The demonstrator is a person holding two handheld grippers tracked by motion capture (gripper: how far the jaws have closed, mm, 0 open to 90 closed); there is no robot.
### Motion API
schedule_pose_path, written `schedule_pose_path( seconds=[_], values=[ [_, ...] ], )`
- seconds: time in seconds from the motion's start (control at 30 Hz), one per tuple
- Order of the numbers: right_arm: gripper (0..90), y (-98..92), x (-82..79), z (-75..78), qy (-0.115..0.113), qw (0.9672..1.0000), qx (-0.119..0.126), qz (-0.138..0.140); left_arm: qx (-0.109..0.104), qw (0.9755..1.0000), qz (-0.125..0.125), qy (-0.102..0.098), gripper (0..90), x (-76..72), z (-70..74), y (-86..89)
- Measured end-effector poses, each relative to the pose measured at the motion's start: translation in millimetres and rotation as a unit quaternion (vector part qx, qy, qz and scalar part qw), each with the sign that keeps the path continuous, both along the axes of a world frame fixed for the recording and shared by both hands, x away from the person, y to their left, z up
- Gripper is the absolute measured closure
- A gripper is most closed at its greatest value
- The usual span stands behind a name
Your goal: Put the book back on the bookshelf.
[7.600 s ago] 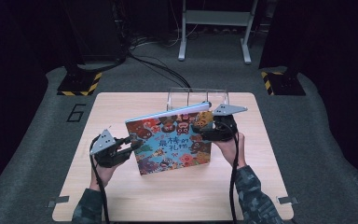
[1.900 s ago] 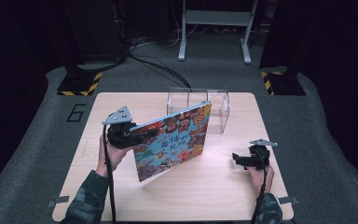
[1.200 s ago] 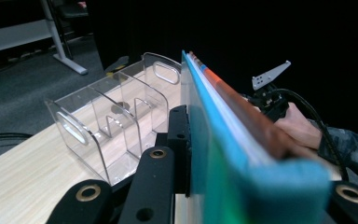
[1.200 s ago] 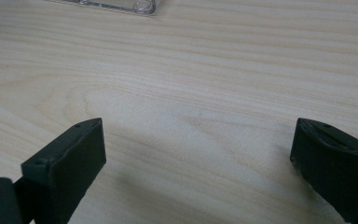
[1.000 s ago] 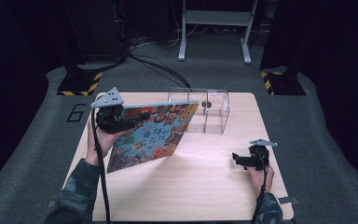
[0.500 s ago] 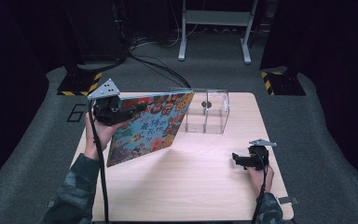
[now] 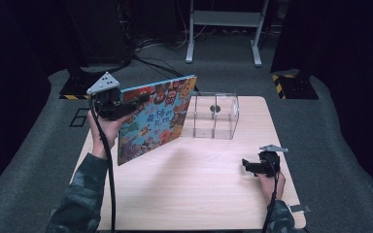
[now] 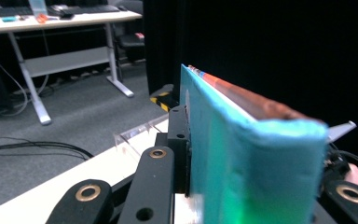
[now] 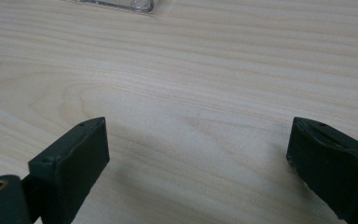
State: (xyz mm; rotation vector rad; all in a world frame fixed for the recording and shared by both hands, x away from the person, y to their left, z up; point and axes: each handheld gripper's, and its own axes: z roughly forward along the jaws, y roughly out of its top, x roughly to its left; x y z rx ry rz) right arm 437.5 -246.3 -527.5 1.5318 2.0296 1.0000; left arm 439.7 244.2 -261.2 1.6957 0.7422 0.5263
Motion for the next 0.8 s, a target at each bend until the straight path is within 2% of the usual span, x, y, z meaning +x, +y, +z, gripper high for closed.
schedule_pose_path(
  seconds=[0.1, 0.17, 0.37, 0.47, 0.57, 0.6, 0.8],
  values=[
    [5.3, -0.1, -0.1, 0.0, 0.000, 1.0000, 0.000, -0.001, -0.004, 1.0000, 0.006, -0.003, 80.6, 1.5, 0.4, -2.6],
    [5.3, 0.3, -0.5, 0.2, 0.002, 1.0000, 0.002, -0.003, -0.013, 0.9998, 0.015, -0.008, 80.6, 4.1, 0.2, -7.6],
    [5.4, -1.2, -0.1, -0.1, -0.002, 1.0000, -0.002, 0.004, -0.011, 0.9997, 0.022, -0.011, 80.6, 7.9, -0.8, -16.6],
    [5.4, -0.7, 0.0, 0.1, 0.000, 1.0000, 0.002, 0.000, -0.014, 0.9993, 0.029, -0.019, 80.6, 11.5, -4.0, -23.3],
    [5.4, -0.5, 0.1, 0.0, 0.000, 1.0000, 0.001, 0.000, -0.022, 0.9991, 0.032, -0.018, 80.6, 12.6, -6.4, -26.8],
    [5.4, -0.1, 0.1, 0.2, 0.001, 1.0000, 0.002, -0.002, -0.021, 0.9989, 0.034, -0.024, 80.6, 14.3, -8.8, -29.7],
    [5.7, -0.2, 0.1, 0.1, -0.001, 1.0000, 0.003, -0.003, -0.022, 0.9983, 0.045, -0.031, 80.6, 20.0, -16.3, -37.1]
  ],
)
